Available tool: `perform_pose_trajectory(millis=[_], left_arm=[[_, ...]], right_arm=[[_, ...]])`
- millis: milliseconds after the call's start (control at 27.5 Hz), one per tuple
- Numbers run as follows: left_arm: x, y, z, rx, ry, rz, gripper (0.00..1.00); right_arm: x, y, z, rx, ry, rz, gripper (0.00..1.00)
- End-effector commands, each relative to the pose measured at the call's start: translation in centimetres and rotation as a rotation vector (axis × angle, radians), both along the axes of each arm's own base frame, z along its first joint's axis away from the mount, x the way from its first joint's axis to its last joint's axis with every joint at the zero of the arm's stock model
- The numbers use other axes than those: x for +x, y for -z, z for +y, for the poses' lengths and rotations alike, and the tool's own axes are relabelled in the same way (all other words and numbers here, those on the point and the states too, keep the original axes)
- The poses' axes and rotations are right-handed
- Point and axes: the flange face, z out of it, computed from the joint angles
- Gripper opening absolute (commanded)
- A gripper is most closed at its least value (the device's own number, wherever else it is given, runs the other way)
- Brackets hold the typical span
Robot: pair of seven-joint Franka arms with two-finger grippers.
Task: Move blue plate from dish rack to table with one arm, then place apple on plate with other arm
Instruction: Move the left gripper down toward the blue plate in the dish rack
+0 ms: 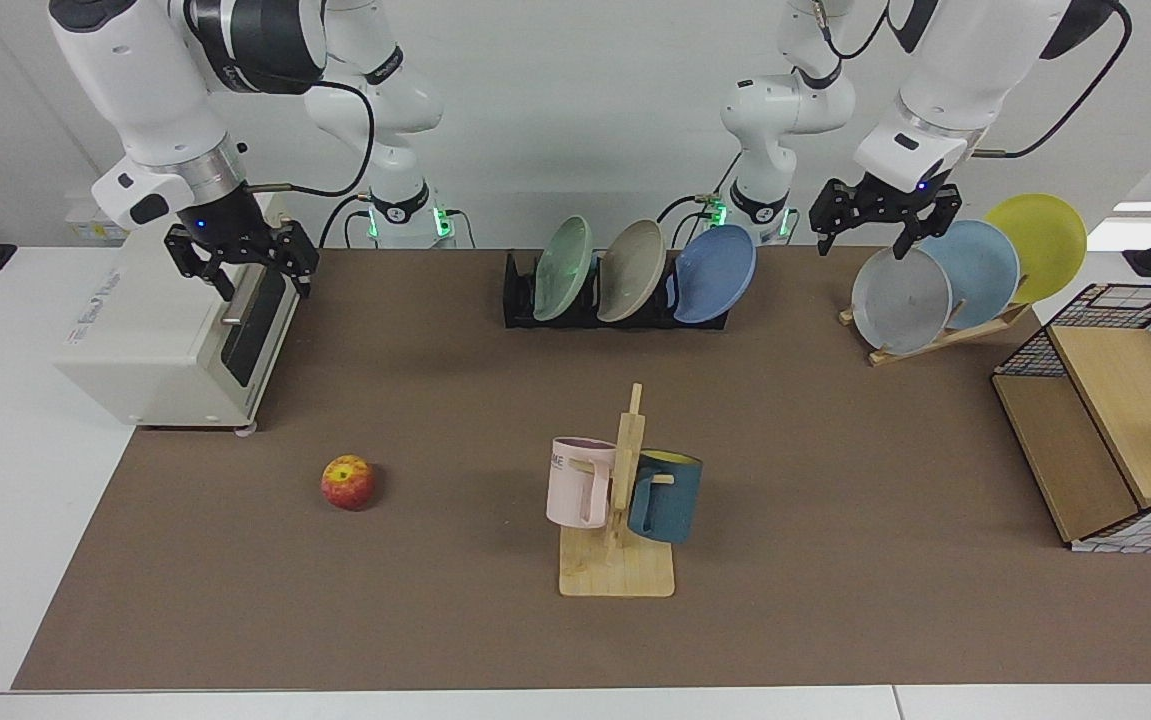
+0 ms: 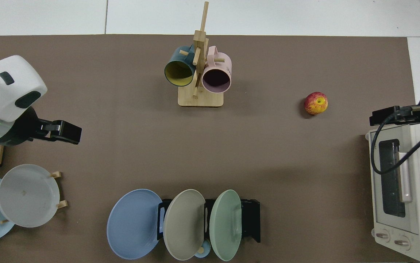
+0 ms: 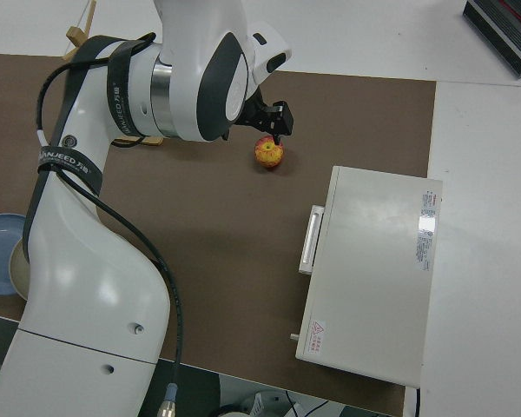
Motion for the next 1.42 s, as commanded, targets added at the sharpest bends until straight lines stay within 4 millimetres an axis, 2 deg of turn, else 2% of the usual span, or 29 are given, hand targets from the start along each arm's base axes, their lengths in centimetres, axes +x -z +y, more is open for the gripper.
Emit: perform_pose_trajectory(millis=[0, 581, 980, 1125, 1271, 1380], left_arm=[[0.0, -0.1, 0.3, -0.018, -0.008, -0.009, 1.0], [-0.1, -0.2, 0.4, -0.005, -0.012, 0.0, 1.0], [-1.8, 1.0, 0.1, -0.01, -0.002, -0.001, 1.0], [-3.0, 2.4, 0.4, -0.029, -0.015, 0.006, 1.0], [-5.8, 4.1, 0.3, -0.045, -0.028, 0.001, 1.0], [-7.4, 6.5, 0.3, -0.055, -0.034, 0.038, 1.0]], right_arm=[[-1.1, 0.0, -0.1, -0.014, -0.007, 0.012, 1.0], [-1.2, 0.0, -0.1, -0.014, -0.009, 0.011, 1.0], [-1.3, 0.2, 0.0, -0.01, -0.005, 0.011, 1.0], [-1.3, 0.3, 0.0, -0.01, -0.005, 0.015, 1.0], [-1.3, 0.3, 0.0, -0.01, -0.005, 0.017, 1.0], [-1.3, 0.3, 0.0, -0.01, -0.007, 0.017, 1.0]])
